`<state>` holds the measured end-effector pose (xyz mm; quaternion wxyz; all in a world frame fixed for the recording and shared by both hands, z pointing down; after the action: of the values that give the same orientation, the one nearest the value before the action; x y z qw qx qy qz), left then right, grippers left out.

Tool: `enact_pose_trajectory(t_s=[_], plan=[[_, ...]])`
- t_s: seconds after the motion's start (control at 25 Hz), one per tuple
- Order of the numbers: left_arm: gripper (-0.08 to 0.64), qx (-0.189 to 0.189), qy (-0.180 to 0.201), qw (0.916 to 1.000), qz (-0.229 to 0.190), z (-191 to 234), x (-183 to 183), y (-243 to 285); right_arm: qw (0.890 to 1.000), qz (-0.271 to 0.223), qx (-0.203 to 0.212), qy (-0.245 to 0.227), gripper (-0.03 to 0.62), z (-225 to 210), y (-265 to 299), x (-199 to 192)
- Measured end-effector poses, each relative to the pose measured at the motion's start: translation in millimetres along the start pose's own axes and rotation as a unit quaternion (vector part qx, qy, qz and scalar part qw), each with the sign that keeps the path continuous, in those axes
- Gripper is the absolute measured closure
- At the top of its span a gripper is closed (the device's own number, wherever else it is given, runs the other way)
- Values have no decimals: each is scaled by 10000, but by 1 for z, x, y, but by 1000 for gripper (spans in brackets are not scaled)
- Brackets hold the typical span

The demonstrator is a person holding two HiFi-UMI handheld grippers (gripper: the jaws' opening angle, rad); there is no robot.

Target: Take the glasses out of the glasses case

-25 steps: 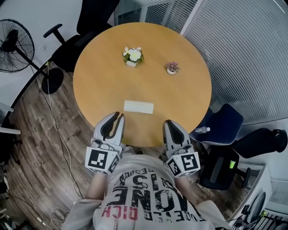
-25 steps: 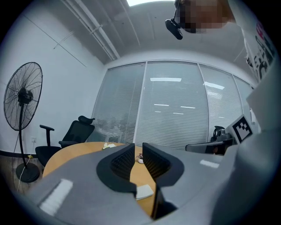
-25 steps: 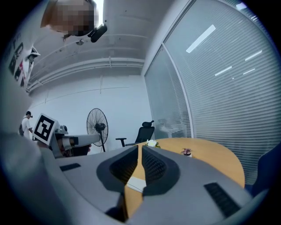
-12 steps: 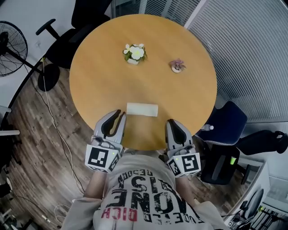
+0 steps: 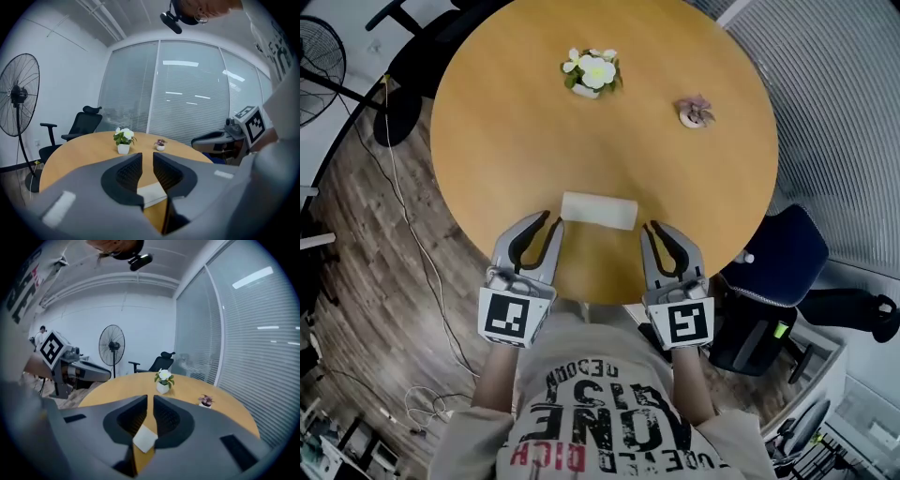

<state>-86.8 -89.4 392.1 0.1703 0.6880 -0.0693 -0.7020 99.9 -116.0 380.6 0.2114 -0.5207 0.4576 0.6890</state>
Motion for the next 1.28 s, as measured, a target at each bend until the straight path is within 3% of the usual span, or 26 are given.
enact_pose_trajectory(t_s=[0.2, 0.48, 0.56, 0.6, 0.84, 1.04, 1.12, 1.28], plan=[[452, -249, 693, 9956, 577, -9, -43, 18, 9959, 674, 350, -488, 575, 0, 25, -30], [443, -352, 1333, 9792, 1491, -13, -110, 37, 9794, 1392, 798, -1222, 572, 6, 49, -69], [435, -352, 1465, 9742, 1679, -12, -122, 43, 9740, 1558, 929, -1357, 508, 9, 53, -78], [433, -349, 1500, 9722, 1764, -12, -128, 45, 9713, 1645, 991, -1402, 472, 11, 56, -83], [430, -358, 1449, 9680, 2015, -12, -140, 58, 9469, 2200, 1270, -1970, 446, 20, 68, -107], [431, -376, 1302, 9693, 2050, -13, -142, 60, 9150, 2644, 1219, -2792, 442, 24, 74, -124], [433, -386, 1308, 9689, 2066, -13, -142, 60, 9113, 2657, 1158, -2925, 443, 24, 75, -125], [451, -389, 1383, 9679, 2063, -15, -142, 59, 9153, 2614, 1190, -2823, 445, 24, 74, -121]])
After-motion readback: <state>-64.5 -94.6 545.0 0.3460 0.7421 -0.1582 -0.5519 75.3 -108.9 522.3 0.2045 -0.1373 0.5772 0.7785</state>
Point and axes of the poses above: the fingertips, and each gripper's own axes: y forward along the fingers, z to its left, x out of its top, the point moved 5 cm from there along -y, backward along the fingers, and after that the axes turned 14 degrees about x, right-handed, at the moved point
